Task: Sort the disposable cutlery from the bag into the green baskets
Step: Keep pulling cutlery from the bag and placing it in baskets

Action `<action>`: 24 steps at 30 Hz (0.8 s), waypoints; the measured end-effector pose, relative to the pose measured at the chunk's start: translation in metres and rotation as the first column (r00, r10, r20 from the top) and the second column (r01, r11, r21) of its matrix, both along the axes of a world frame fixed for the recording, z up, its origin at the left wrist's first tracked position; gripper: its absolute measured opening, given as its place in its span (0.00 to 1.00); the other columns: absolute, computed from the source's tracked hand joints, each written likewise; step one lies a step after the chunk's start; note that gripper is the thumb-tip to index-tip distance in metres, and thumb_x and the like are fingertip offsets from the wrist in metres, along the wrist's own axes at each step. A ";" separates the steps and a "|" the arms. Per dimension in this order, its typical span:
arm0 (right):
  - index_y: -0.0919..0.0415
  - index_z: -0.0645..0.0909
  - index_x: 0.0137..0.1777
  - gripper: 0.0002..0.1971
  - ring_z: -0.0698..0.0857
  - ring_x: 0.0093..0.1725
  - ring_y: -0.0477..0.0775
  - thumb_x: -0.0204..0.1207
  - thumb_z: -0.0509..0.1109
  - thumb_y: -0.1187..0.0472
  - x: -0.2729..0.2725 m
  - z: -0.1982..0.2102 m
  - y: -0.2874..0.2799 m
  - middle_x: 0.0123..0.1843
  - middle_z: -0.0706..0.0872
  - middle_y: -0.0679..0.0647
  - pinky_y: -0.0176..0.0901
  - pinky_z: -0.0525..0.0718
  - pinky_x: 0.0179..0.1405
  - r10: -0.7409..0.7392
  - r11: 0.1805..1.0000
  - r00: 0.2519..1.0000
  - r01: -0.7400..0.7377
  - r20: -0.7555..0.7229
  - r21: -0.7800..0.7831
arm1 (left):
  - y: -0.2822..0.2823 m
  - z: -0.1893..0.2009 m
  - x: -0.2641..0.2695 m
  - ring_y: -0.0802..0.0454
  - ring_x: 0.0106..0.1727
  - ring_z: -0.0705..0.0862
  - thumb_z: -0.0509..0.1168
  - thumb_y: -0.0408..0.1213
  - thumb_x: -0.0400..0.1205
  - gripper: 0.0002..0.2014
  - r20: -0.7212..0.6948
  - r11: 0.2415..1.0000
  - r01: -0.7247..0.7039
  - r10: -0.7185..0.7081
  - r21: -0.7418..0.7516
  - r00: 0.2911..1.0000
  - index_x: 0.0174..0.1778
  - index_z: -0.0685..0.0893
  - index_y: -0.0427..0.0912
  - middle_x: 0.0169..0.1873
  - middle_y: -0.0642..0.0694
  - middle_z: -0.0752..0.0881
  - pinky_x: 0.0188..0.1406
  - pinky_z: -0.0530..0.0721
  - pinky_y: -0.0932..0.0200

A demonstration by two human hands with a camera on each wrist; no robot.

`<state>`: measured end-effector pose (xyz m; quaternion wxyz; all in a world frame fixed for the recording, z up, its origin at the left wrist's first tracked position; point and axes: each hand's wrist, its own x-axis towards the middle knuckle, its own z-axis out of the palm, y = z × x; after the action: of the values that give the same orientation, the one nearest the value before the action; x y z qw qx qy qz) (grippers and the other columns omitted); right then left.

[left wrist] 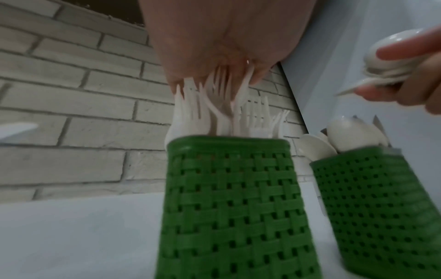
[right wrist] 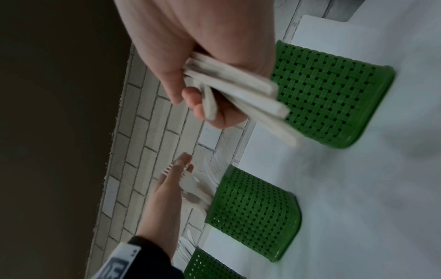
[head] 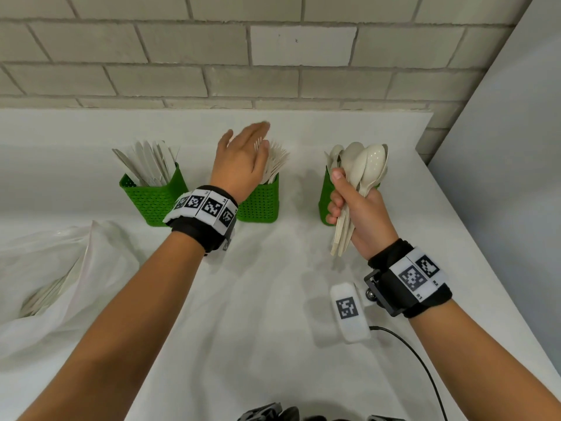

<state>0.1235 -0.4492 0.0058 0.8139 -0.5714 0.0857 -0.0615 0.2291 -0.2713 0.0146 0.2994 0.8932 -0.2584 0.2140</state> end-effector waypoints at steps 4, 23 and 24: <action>0.57 0.76 0.46 0.02 0.69 0.22 0.44 0.81 0.66 0.61 0.001 0.003 -0.007 0.23 0.68 0.47 0.35 0.72 0.20 -0.009 1.000 1.000 0.009 -0.014 0.020 | -0.001 -0.004 -0.003 0.43 0.81 0.59 0.56 0.39 0.83 0.28 0.191 0.998 -0.056 0.051 0.019 0.980 0.80 0.59 0.40 0.79 0.44 0.59 0.77 0.50 0.39; 0.57 0.72 0.38 0.09 0.74 0.26 0.46 0.81 0.65 0.62 0.011 0.046 -0.038 0.26 0.72 0.49 0.39 0.78 0.29 -0.138 0.990 0.984 0.139 0.116 0.005 | -0.037 0.030 -0.046 0.44 0.83 0.46 0.43 0.63 0.78 0.40 -0.052 0.981 -0.089 0.099 0.175 0.994 0.83 0.49 0.43 0.83 0.42 0.52 0.77 0.42 0.41; 0.56 0.72 0.39 0.09 0.75 0.27 0.46 0.81 0.66 0.60 0.015 0.053 -0.036 0.27 0.73 0.50 0.40 0.79 0.31 -0.160 0.987 0.980 0.161 0.121 0.004 | -0.047 0.040 -0.055 0.46 0.83 0.51 0.48 0.64 0.77 0.42 -0.134 0.995 0.039 -0.026 0.093 0.991 0.83 0.49 0.43 0.82 0.43 0.57 0.77 0.49 0.46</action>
<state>0.1381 -0.4852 0.0584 0.8082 -0.5603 0.0821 -0.1617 0.1743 -0.3183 0.0541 0.2761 0.9145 -0.2623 0.1368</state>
